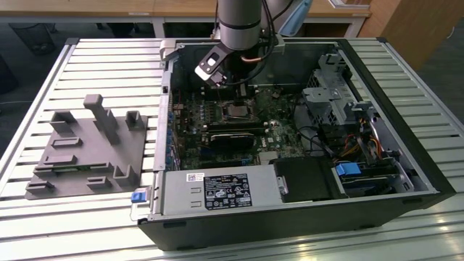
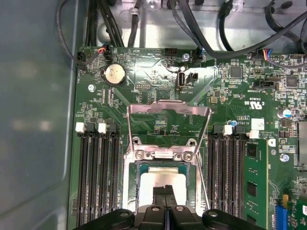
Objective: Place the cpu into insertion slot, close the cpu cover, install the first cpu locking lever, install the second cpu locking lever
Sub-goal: 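Close the cpu cover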
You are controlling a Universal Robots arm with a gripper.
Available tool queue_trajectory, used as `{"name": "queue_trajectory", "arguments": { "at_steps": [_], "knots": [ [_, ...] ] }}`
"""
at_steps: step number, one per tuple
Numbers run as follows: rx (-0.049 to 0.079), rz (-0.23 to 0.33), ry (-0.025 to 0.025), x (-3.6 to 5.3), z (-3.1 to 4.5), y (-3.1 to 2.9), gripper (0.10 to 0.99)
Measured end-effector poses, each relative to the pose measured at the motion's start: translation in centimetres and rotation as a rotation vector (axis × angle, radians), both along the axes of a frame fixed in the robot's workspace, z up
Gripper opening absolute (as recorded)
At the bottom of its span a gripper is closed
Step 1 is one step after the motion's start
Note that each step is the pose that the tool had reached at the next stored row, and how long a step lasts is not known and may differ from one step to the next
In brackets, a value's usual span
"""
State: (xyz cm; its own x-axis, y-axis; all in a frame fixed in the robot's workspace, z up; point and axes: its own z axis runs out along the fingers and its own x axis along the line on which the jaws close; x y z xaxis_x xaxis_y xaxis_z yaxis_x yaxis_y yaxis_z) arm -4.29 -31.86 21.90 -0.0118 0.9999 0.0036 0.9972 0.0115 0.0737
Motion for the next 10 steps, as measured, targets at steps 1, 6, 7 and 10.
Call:
{"name": "queue_trajectory", "arguments": {
  "at_steps": [1, 6, 7, 10],
  "knots": [
    [0.000, 0.000, 0.0000, 0.00, 0.02, 0.00, 0.106],
    [0.001, 0.000, 0.0001, 0.00, 0.12, 0.00, 0.106],
    [0.001, 0.000, 0.0000, 0.00, 0.14, 0.00, 0.106],
    [0.001, 0.000, 0.0001, 0.00, 0.24, 0.00, 0.106]
  ]
}}
